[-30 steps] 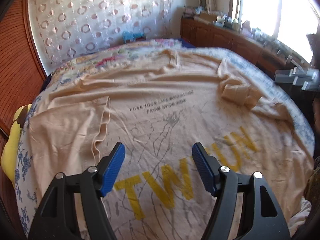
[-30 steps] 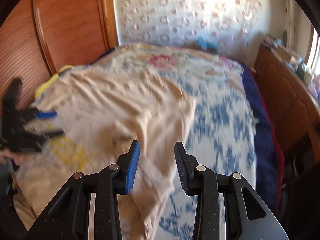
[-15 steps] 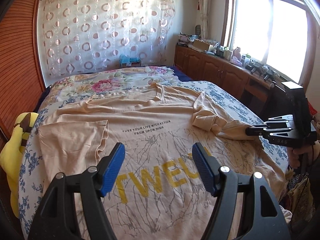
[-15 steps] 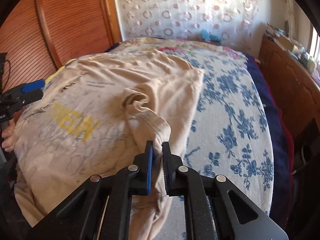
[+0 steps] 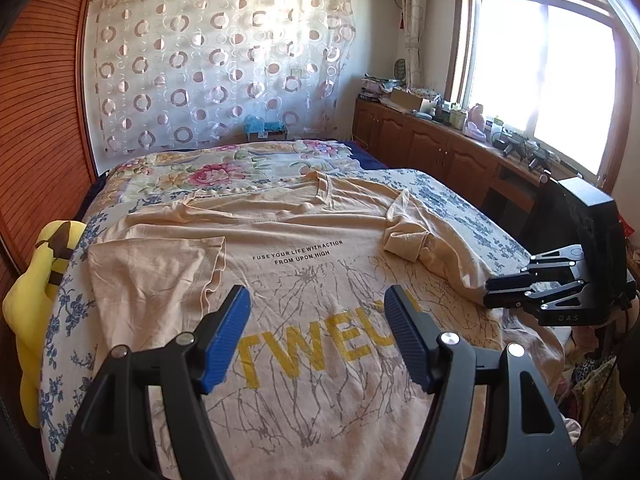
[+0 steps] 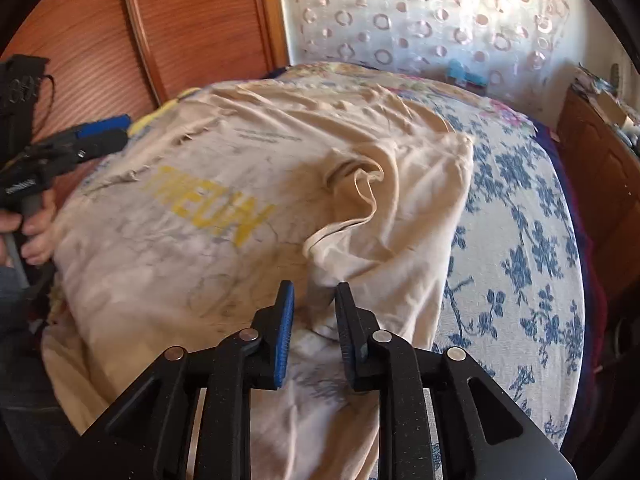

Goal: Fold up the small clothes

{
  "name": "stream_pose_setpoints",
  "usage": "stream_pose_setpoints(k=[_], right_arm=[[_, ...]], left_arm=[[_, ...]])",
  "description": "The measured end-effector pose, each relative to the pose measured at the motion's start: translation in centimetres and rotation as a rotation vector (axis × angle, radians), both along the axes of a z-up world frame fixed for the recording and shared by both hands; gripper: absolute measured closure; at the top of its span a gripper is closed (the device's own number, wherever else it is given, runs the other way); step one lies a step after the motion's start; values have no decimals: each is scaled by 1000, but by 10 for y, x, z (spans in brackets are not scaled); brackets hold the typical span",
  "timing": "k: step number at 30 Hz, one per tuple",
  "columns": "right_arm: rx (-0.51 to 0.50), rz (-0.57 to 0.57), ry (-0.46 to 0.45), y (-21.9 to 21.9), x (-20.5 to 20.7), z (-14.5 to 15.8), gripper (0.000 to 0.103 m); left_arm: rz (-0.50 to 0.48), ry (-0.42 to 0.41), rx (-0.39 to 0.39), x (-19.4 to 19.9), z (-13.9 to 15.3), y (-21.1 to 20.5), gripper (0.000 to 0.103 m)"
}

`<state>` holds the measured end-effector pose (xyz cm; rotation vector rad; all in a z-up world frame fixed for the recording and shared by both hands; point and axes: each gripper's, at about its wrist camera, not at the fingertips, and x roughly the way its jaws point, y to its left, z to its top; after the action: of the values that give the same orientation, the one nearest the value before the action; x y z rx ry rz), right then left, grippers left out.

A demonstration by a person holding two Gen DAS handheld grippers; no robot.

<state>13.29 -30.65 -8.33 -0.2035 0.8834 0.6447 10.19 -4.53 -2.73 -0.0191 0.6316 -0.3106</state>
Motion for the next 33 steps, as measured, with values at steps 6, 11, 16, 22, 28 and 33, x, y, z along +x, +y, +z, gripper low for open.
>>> stream_pose_setpoints(k=[6,11,16,22,28,33], right_arm=[[-9,-44,-69,4,20,23,66],[-58,-39,-92,28,54,22,66],[-120,-14,-91,55,85,10,66],[-220,24,-30,78,108,-11,91],[-128,75,-11,92,107,2,98],[0,59,21,110,120,17,95]], left_arm=[[12,-15,-2,-4,2,3,33],[23,-18,-1,-5,2,7,33],[38,-11,-8,-7,-1,16,33],[52,2,-17,-8,-8,25,33],[72,7,-26,-8,-10,35,33],[85,5,-29,-9,-10,41,33]])
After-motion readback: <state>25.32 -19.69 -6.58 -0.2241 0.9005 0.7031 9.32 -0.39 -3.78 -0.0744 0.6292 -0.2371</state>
